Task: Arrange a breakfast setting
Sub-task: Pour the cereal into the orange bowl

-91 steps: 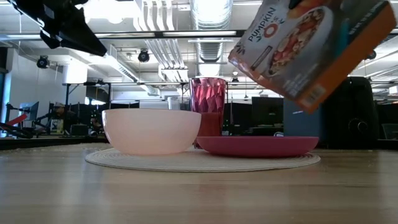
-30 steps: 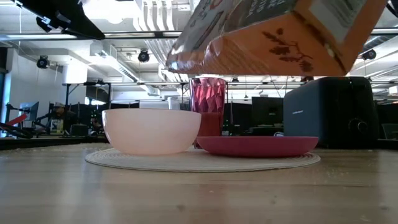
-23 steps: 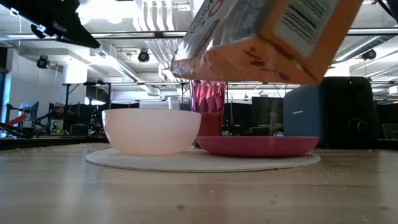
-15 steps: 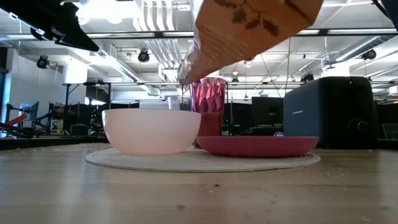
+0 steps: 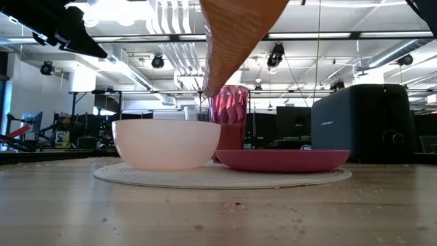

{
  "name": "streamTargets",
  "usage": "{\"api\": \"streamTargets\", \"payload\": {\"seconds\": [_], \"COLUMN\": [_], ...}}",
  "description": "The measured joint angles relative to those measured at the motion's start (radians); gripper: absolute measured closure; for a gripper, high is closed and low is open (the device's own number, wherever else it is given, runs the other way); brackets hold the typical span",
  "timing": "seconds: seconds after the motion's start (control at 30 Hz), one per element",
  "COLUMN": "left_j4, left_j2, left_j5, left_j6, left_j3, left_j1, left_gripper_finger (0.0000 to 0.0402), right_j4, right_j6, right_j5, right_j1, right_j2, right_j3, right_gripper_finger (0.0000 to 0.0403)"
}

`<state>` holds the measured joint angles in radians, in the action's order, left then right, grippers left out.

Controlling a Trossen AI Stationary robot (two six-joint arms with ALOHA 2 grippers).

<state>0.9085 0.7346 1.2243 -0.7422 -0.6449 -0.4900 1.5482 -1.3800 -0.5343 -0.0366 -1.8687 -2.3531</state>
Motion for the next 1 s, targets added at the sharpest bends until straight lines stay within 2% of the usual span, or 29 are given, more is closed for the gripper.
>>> {"api": "streamTargets", "payload": {"seconds": [0.27, 0.53, 0.87, 1.0], "left_j4": [0.011, 0.020, 0.028, 0.028], "left_j2": [-0.002, -0.006, -0.021, -0.023], "left_j5": [0.000, -0.003, -0.003, -0.004], "left_j6": [0.000, 0.000, -0.008, -0.008], "left_j3": [0.000, 0.011, 0.017, 0.017], "left_j1": [0.000, 0.000, 0.000, 0.000], "left_gripper_finger": [0.0339, 0.0339, 0.0339, 0.0339], "right_j4": [-0.062, -0.072, -0.079, -0.156], "right_j6": [-0.023, 0.016, 0.044, 0.033], "right_j5": [-0.019, -0.155, -0.204, -0.255], "right_j1": [-0.019, -0.029, -0.071, -0.091], "right_j2": [-0.016, -0.101, -0.121, -0.117], "right_j3": [0.005, 0.006, -0.002, -0.002], "right_gripper_finger": [0.0394, 0.0394, 0.0394, 0.0394]}}
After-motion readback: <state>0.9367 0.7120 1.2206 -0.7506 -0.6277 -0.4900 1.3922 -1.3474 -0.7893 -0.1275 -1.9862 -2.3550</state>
